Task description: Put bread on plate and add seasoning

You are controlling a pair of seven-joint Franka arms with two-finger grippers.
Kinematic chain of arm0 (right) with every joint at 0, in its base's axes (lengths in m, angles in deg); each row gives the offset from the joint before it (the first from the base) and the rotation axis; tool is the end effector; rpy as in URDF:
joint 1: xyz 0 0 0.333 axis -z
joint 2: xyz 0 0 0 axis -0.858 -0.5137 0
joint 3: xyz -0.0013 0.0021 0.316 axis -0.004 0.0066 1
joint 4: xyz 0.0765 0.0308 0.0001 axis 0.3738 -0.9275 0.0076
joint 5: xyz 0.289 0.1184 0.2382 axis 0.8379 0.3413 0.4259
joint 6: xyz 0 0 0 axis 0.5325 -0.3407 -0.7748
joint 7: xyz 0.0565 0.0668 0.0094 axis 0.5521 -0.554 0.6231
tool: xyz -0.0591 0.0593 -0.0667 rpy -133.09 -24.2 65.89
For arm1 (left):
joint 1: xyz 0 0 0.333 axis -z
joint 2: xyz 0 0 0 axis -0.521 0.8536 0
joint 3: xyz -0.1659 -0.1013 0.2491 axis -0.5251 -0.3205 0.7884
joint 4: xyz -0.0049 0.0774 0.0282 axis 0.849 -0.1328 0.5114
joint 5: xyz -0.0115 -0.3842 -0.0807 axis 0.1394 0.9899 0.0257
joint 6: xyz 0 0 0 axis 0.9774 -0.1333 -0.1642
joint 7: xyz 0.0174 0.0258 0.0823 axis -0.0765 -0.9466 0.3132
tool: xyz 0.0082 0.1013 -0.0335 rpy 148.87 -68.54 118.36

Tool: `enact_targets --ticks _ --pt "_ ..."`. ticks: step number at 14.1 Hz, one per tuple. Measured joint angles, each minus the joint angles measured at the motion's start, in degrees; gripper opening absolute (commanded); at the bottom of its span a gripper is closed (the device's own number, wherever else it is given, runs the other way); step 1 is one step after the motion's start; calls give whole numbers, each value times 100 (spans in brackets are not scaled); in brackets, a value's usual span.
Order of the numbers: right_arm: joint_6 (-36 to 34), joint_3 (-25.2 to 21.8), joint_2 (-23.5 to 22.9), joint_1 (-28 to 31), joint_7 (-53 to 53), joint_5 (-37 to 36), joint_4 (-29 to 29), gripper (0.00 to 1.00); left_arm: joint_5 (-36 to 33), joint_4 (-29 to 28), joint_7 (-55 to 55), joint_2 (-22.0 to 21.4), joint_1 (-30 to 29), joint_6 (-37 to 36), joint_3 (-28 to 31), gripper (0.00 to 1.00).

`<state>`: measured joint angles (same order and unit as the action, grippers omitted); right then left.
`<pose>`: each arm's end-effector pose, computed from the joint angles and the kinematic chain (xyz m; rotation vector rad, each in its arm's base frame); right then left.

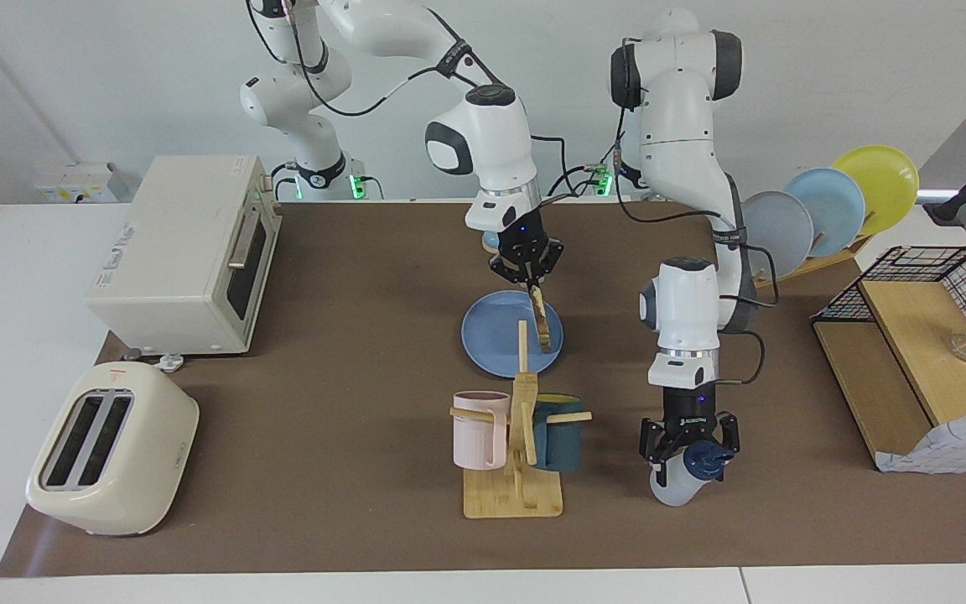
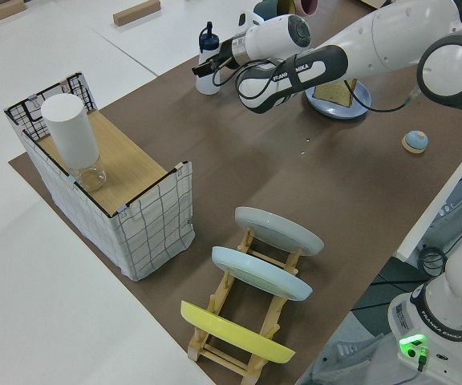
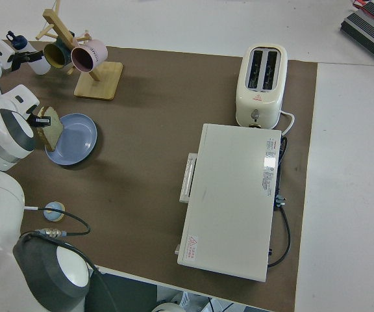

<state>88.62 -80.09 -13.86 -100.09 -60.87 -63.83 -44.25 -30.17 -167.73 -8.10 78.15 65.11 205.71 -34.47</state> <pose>0.4795 0.4313 0.4212 -2.8705 -0.1990 -0.5094 0.6941 -0.1823 0.3012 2.7994 0.0205 1.2981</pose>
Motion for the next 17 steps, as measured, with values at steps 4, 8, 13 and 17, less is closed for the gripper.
enact_targets --ticks 4,8,13,17 --pt "66 -4 0 45 0 0 -23 0 0 9 0 16 0 6 -17 0" --pt "394 -4 -1 109 0 -3 -248 0 0 13 -1 17 -11 6 -16 0" --pt "614 -6 18 194 0 -3 -523 0 -1 15 -3 17 -43 5 -12 0" --pt "614 -8 40 394 0 -4 -688 31 -1 47 -3 18 -44 5 -10 0"
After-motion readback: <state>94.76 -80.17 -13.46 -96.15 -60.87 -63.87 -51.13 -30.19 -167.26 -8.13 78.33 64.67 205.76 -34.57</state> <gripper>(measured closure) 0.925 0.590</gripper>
